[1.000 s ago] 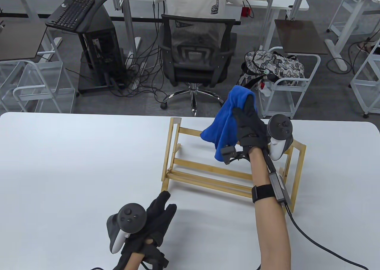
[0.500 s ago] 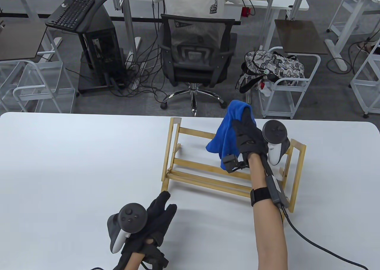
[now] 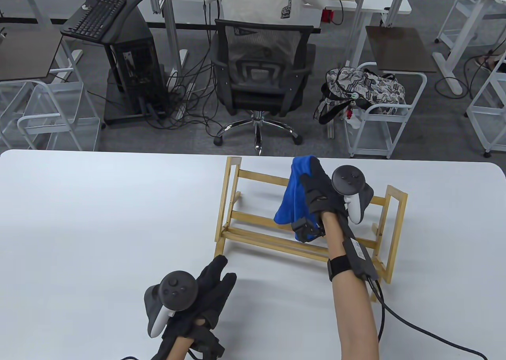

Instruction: Hang square towel on book rack

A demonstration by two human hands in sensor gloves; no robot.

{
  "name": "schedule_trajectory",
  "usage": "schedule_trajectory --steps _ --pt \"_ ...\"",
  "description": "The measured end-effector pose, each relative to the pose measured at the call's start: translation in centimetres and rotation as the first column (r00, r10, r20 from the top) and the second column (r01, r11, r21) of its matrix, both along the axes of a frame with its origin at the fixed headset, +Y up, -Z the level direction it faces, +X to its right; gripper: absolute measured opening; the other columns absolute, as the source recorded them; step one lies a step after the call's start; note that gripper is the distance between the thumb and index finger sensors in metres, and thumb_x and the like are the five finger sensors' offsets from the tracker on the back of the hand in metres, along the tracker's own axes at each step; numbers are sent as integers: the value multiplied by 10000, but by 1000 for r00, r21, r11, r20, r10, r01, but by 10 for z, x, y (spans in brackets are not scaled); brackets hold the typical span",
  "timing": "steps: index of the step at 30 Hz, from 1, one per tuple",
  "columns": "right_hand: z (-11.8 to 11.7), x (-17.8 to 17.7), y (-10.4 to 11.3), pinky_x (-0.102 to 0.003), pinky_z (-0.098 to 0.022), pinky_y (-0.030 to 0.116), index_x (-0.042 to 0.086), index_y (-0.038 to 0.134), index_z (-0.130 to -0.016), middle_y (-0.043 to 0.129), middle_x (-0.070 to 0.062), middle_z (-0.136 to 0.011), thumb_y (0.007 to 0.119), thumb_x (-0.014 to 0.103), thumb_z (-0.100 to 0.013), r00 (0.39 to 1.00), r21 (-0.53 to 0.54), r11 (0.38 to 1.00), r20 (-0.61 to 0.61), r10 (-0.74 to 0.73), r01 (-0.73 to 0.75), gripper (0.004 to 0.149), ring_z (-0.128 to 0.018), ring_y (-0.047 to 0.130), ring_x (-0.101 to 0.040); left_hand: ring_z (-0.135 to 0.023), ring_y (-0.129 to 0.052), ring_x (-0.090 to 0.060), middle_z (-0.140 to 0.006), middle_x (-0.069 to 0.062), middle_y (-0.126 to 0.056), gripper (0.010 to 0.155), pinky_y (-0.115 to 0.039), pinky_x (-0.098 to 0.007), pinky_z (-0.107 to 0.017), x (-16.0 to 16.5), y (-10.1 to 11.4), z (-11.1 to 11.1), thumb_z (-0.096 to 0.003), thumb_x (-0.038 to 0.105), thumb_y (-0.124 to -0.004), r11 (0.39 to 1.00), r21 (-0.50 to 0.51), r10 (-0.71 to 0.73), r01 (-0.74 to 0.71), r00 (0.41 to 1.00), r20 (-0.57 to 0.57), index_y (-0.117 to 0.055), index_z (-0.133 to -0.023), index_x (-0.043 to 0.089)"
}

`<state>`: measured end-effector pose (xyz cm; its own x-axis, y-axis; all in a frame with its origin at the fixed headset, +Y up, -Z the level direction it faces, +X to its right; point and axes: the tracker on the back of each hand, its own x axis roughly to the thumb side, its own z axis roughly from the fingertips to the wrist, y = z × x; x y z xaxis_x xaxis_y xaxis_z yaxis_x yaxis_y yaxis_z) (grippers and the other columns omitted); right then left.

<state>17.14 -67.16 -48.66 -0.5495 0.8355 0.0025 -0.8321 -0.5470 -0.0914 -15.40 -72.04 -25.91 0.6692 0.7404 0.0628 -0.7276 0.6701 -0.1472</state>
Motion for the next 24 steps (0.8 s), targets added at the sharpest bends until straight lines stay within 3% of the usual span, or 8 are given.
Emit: schedule_trajectory --steps 11,24 --pt "1 -8 -8 -525 -481 799 32 491 -1107 669 -259 -1061 727 192 -630 991 -3 991 15 130 -130 556 -619 920 -330 -846 -902 -330 -1151 -176 -621 738 -783 -493 -573 2 -1 0 -566 665 -565 1000 0 -16 16 1000 4 -502 -1136 199" --pt "3 -11 -12 -545 -485 794 20 510 -1106 668 -280 -1057 732 242 -633 941 -5 944 79 329 -330 568 -650 916 -364 -849 -900 -329 -1153 -171 -620 737 -783 -491 -575 3 -2 0 -566 666 -564 999 -4 -33 33 999 7 -502 -1136 203"
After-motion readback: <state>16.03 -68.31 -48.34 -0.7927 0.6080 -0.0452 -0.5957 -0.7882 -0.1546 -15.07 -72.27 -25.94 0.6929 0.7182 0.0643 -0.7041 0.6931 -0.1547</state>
